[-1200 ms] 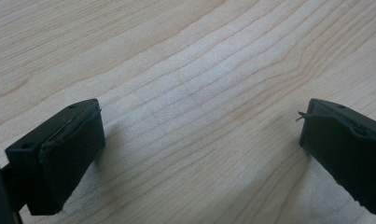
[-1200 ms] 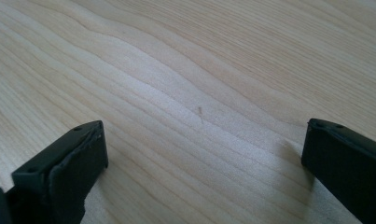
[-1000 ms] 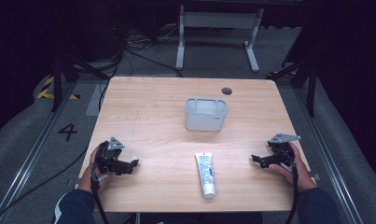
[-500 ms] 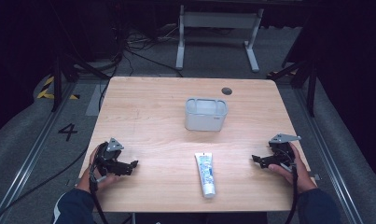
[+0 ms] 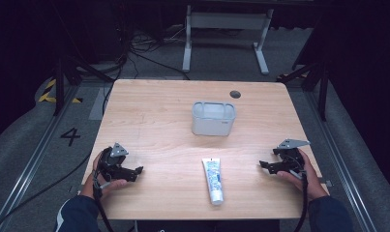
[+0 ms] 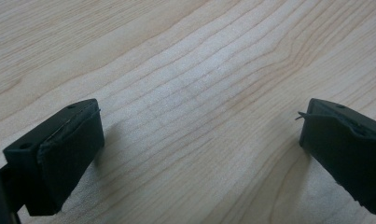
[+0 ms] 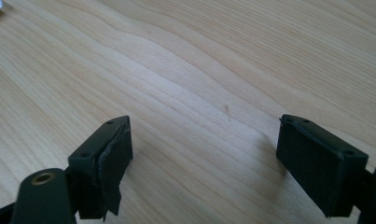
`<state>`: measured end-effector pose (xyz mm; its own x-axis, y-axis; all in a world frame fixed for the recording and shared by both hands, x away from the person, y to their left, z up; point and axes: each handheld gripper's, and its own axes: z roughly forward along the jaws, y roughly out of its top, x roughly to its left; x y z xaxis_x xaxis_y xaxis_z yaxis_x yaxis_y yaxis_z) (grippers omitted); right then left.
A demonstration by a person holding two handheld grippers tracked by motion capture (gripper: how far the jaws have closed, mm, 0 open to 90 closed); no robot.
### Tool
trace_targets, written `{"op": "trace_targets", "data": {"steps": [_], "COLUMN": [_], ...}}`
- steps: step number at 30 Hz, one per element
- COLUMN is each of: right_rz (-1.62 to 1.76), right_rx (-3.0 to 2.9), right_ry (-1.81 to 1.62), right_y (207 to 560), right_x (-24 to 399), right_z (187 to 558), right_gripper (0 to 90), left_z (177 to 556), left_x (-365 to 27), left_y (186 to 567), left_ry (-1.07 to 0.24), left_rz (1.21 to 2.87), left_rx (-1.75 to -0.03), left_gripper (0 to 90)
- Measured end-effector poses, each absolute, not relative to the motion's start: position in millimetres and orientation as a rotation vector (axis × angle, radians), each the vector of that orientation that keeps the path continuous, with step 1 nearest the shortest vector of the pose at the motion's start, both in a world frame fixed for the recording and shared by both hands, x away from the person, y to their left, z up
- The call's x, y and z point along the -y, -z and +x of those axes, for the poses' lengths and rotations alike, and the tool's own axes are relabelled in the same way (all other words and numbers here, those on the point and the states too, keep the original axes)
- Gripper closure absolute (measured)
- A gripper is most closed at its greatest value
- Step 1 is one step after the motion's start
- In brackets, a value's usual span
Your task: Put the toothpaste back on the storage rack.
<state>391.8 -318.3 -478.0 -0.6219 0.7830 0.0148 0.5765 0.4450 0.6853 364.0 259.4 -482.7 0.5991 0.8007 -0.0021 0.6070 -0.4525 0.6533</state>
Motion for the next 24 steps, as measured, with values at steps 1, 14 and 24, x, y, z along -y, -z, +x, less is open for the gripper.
{"op": "trace_targets", "data": {"steps": [1, 14, 24], "right_rz": [1.155, 1.018, 0.938], "right_rx": [-2.399, -2.443, -2.478], "right_ry": [-0.960, -1.015, -1.046], "right_y": [477.2, 462.5, 457.7], "right_x": [316.7, 287.6, 272.1], "right_z": [391.6, 379.3, 373.4], "right_gripper": [20.0, 31.6, 38.9], "left_z": [364.3, 364.1, 364.2], "left_x": [-259.5, -259.4, -259.5], "left_y": [482.8, 482.6, 482.6], "left_ry": [-0.415, -0.417, -0.417], "left_rz": [2.211, 2.213, 2.213], "left_rx": [-1.104, -1.105, -1.106], "left_gripper": [0.2, 0.3, 0.3]}}
